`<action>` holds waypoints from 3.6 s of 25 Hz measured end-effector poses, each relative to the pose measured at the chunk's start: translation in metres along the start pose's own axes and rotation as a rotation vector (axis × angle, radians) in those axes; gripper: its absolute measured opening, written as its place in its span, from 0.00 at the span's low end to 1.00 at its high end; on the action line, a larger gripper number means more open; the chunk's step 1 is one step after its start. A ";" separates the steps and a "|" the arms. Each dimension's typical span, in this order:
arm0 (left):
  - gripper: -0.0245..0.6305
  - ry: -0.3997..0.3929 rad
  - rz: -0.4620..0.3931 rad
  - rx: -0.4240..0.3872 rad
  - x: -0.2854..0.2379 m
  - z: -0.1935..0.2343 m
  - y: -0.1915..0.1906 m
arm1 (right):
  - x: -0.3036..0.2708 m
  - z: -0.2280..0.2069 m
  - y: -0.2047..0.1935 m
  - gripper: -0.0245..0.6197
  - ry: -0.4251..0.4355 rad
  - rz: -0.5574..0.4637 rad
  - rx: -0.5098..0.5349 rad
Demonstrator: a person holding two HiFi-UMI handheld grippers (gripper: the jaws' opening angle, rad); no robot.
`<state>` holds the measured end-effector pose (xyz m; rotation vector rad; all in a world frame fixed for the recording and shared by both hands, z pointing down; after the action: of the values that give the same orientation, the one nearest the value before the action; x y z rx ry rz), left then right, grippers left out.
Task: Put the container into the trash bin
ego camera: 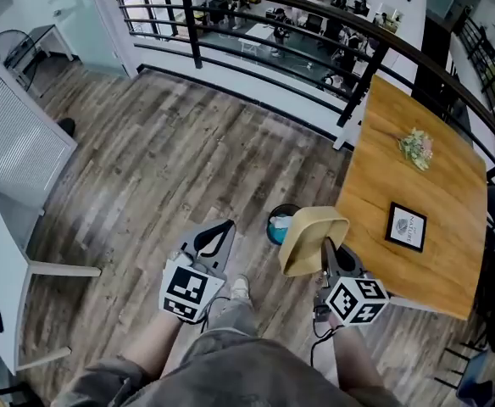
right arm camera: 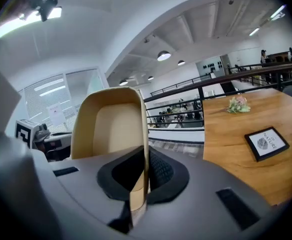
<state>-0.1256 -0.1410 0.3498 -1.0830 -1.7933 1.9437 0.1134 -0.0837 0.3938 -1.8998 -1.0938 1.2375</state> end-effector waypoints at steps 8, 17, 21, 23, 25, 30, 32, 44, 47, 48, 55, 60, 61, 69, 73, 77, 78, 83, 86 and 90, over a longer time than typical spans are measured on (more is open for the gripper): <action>0.06 -0.090 0.115 0.022 -0.068 0.048 -0.036 | -0.080 -0.036 -0.019 0.09 -0.178 0.075 -0.140; 0.06 -0.161 0.180 0.060 -0.119 0.058 -0.076 | -0.139 -0.074 -0.072 0.09 -0.328 0.151 -0.371; 0.06 -0.182 0.222 0.092 -0.140 0.059 -0.098 | -0.163 -0.095 -0.100 0.09 -0.416 0.205 -0.409; 0.06 -0.192 0.254 0.095 -0.153 0.056 -0.113 | -0.175 -0.107 -0.117 0.09 -0.447 0.240 -0.418; 0.06 -0.199 0.292 0.086 -0.166 0.052 -0.131 | -0.188 -0.118 -0.135 0.09 -0.471 0.279 -0.400; 0.06 -0.204 0.349 0.147 -0.192 0.052 -0.171 | -0.222 -0.137 -0.183 0.09 -0.486 0.379 -0.346; 0.06 -0.205 0.364 0.158 -0.205 0.050 -0.188 | -0.231 -0.148 -0.201 0.09 -0.498 0.412 -0.361; 0.06 -0.238 0.505 0.193 -0.256 0.048 -0.299 | -0.281 -0.200 -0.306 0.09 -0.619 0.525 -0.554; 0.06 -0.245 0.525 0.206 -0.267 0.049 -0.319 | -0.290 -0.215 -0.324 0.09 -0.663 0.551 -0.543; 0.06 -0.246 0.531 0.209 -0.269 0.050 -0.325 | -0.292 -0.221 -0.329 0.09 -0.675 0.554 -0.548; 0.06 -0.232 0.567 0.264 -0.283 0.049 -0.360 | -0.305 -0.245 -0.352 0.09 -0.791 0.522 -0.656; 0.06 -0.219 0.587 0.285 -0.295 0.044 -0.374 | -0.305 -0.256 -0.370 0.09 -0.889 0.472 -0.745; 0.06 -0.215 0.590 0.290 -0.296 0.044 -0.376 | -0.304 -0.259 -0.374 0.09 -0.899 0.458 -0.760; 0.06 -0.211 0.611 0.306 -0.293 0.038 -0.376 | -0.306 -0.262 -0.383 0.20 -0.898 0.427 -0.822; 0.06 -0.184 0.605 0.317 -0.288 0.038 -0.362 | -0.301 -0.253 -0.380 0.21 -0.869 0.441 -0.794; 0.06 -0.181 0.595 0.321 -0.281 0.035 -0.344 | -0.291 -0.252 -0.365 0.23 -0.865 0.412 -0.765; 0.06 -0.182 0.593 0.321 -0.279 0.034 -0.340 | -0.289 -0.252 -0.360 0.23 -0.862 0.397 -0.765; 0.06 -0.180 0.574 0.317 -0.269 0.030 -0.323 | -0.293 -0.256 -0.331 0.30 -0.791 0.358 -0.692; 0.06 -0.177 0.570 0.321 -0.257 0.027 -0.313 | -0.291 -0.245 -0.310 0.31 -0.731 0.347 -0.671; 0.06 -0.146 0.545 0.342 -0.240 0.034 -0.285 | -0.292 -0.204 -0.266 0.29 -0.542 0.371 -0.530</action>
<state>-0.0643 -0.2694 0.6960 -1.4363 -1.2293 2.5790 0.1562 -0.2274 0.8123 -2.2983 -1.5055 1.8928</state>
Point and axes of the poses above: the fingertips, and each gripper's own axes: x backward along the fingers, z to its left, y out of its top, the point moved 4 cm from there along x, backward along the fingers, and after that the axes turned 2 degrees about -z, right-handed, at the moved point
